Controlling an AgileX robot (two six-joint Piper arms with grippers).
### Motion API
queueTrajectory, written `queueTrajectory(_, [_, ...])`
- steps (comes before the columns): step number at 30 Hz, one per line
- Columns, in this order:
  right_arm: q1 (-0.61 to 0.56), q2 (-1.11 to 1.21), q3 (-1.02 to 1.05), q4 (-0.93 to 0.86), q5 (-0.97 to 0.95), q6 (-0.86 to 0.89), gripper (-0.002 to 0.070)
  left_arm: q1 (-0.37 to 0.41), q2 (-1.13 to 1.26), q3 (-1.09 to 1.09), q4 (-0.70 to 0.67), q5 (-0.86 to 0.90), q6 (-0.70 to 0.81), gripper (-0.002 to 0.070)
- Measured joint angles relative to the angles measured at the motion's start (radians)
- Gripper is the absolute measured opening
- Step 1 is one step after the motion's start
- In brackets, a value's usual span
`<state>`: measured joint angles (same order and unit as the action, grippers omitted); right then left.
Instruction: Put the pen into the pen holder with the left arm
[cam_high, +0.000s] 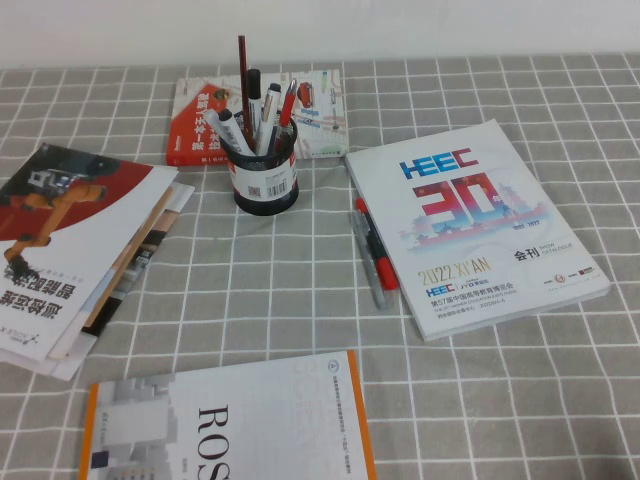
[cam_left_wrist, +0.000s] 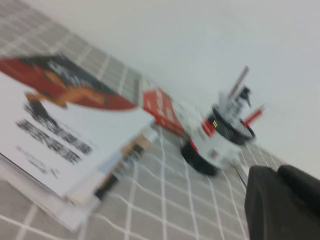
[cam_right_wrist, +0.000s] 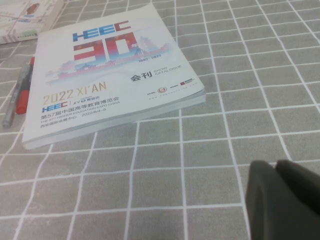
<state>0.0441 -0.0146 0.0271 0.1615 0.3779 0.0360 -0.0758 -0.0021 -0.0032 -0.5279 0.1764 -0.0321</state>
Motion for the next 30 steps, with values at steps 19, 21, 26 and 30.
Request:
queueTrajectory(19, [0.000, 0.000, 0.000, 0.000, 0.000, 0.000, -0.0015, 0.002, 0.534, -0.357, 0.002, 0.374, 0.196, 0.0000])
queueTrajectory(21, [0.000, 0.000, 0.000, 0.000, 0.000, 0.000, -0.0015, 0.002, 0.550, -0.364, 0.004, 0.377, 0.215, 0.0000])
queueTrajectory(26, [0.000, 0.000, 0.000, 0.000, 0.000, 0.000, -0.0015, 0.002, 0.556, -0.380, 0.004, 0.392, 0.229, 0.0000])
queueTrajectory(30, [0.000, 0.000, 0.000, 0.000, 0.000, 0.000, -0.0015, 0.002, 0.592, -0.425, 0.006, 0.451, 0.233, 0.0000])
